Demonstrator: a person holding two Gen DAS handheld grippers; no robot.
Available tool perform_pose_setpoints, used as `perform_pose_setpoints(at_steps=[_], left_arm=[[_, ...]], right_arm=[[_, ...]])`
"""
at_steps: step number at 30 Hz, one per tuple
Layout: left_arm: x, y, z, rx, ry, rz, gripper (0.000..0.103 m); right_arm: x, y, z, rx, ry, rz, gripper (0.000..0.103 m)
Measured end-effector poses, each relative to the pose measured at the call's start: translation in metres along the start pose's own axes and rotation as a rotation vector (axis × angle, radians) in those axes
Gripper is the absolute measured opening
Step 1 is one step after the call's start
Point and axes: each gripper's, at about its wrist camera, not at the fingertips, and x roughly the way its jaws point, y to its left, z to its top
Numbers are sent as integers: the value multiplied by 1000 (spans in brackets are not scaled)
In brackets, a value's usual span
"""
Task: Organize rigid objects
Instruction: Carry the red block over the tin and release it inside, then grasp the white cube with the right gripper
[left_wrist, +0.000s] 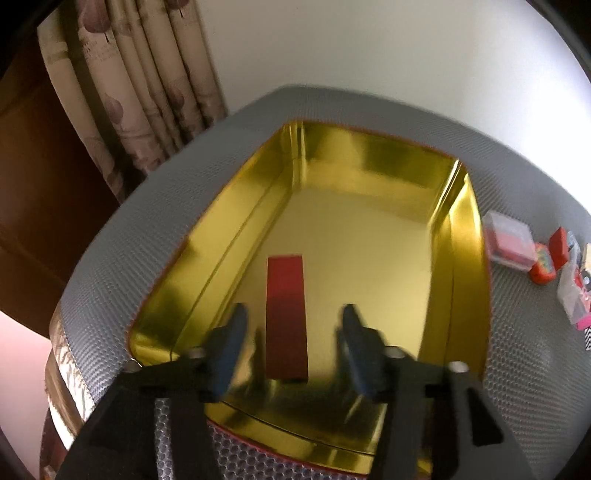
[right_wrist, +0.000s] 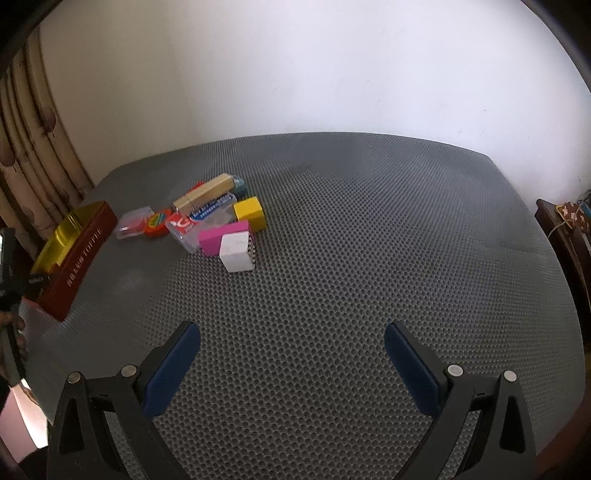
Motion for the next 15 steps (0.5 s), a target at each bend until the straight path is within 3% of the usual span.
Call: perform_pose_setpoints(at_steps=[2, 4, 9, 12, 15], left_arm=[[-16, 4, 1, -24, -65, -24, 66], [-34, 7, 1, -44, -128, -49, 84], [-83, 2, -10, -23, -280, -117, 103], [-98, -6, -25, -20, -305, -180, 102], [-101, -20, -47, 13, -284, -227, 102]], right_arm=[[9, 2, -5, -12, 4, 2, 102], [19, 5, -9, -23, 21, 16, 102], [46, 23, -3, -79, 29, 29, 102], [55, 31, 14, -71, 1, 75, 102], [79, 38, 31, -54, 56, 66, 102]])
